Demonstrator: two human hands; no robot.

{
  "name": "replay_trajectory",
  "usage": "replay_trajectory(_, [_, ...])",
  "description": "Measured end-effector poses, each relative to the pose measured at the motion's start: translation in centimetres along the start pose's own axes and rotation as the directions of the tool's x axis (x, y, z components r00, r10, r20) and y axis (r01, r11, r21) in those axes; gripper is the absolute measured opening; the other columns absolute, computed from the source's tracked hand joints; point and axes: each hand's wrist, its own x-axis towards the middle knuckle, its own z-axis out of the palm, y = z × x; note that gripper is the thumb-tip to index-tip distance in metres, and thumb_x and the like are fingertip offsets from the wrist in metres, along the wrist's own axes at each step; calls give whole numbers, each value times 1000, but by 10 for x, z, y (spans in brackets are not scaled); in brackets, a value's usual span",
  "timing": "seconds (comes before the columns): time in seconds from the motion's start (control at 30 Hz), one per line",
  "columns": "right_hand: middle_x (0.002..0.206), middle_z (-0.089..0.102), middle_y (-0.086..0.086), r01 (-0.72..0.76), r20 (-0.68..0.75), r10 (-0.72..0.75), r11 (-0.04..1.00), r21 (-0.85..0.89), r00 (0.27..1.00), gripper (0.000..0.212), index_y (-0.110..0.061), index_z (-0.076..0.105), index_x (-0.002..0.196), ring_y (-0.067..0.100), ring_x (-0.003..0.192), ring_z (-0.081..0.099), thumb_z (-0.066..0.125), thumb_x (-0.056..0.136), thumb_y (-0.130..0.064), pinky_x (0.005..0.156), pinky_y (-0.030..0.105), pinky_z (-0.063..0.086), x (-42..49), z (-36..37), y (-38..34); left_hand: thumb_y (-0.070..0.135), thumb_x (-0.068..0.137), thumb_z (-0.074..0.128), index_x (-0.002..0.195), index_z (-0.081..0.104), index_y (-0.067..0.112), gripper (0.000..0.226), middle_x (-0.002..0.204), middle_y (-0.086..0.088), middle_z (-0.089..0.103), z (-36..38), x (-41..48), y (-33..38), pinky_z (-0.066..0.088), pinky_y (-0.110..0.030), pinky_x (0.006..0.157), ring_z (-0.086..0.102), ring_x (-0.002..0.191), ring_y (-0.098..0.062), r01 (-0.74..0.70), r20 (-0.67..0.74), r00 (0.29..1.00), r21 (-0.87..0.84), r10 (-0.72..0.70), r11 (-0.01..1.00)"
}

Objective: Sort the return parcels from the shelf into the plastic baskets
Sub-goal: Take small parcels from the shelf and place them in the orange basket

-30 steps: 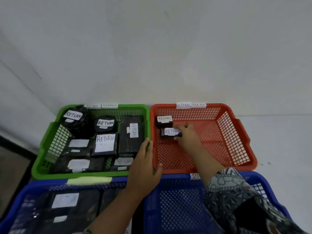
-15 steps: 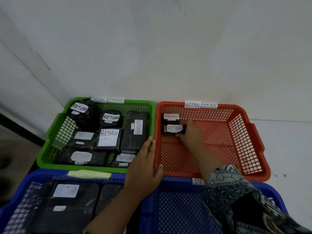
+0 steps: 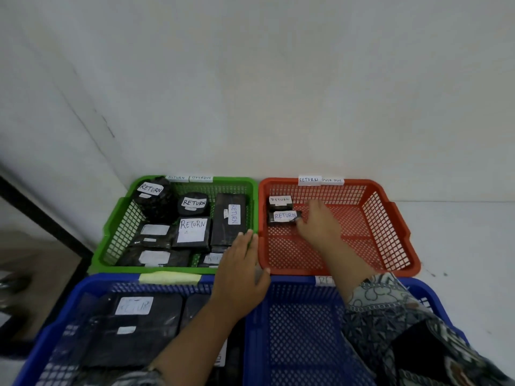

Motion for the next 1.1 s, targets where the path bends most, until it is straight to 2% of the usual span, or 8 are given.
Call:
replay_trajectory(0.27, [145,38,4,137,-89,-140,990,-36,986,52,-17,37,141,21,133,37,51,93,-32,101,40,41,-88,-25,-83,45,94,35,150,6,15,70,158,1,0,-56,-81,-32,3,-29,116,-3,145,-15,-35,-66,997,55,38,998])
replay_trajectory(0.4, [147,36,3,214,-115,-215,977,-25,970,52,-16,36,142,20,136,34,50,95,-32,103,37,39,-153,-15,-145,47,86,31,149,14,12,74,157,-3,9,-86,-146,-68,8,-33,116,5,145,-20,-12,-102,995,50,17,999])
replay_trajectory(0.57, [148,35,0,325,-106,-322,945,18,941,51,-18,36,142,17,139,29,49,96,-32,103,34,36,-237,18,-235,45,82,37,141,37,4,72,149,-11,34,-124,-239,-128,30,-44,109,32,137,-31,74,-207,977,101,-52,992])
replay_trajectory(0.63, [149,34,-2,381,-96,-376,924,41,922,51,-19,36,143,16,140,27,49,96,-32,104,34,37,-266,34,-275,41,77,40,132,48,0,69,136,-17,49,-142,-273,-156,45,-49,98,48,124,-37,82,-229,972,96,-59,992])
replay_trajectory(0.7, [150,33,-1,446,-87,-439,892,79,894,50,-18,36,143,16,142,24,49,96,-31,105,34,35,-290,47,-315,39,75,42,126,53,-1,67,127,-17,56,-163,-307,-181,50,-49,92,55,116,-38,134,-240,965,96,-108,986])
replay_trajectory(0.8, [148,36,2,524,-94,-516,844,117,852,49,-17,38,142,18,138,31,49,95,-30,102,33,36,-319,64,-376,41,76,41,131,50,0,69,135,-16,51,-191,-355,-215,46,-49,97,48,126,-35,218,-306,937,145,-166,965])
replay_trajectory(0.93, [146,37,2,636,-82,-632,756,156,771,50,-17,38,141,19,133,36,50,94,-29,104,31,34,-353,82,-452,47,84,35,146,26,6,74,153,-9,24,-225,-401,-257,21,-41,113,19,143,-27,335,-369,890,130,-268,933])
replay_trajectory(1.1, [148,35,0,737,-65,-742,644,205,667,51,-19,36,143,17,137,31,49,95,-31,107,31,33,-378,102,-535,49,79,30,139,40,2,77,145,-15,40,-257,-429,-314,33,-43,106,33,136,-31,420,-473,822,125,-318,899])
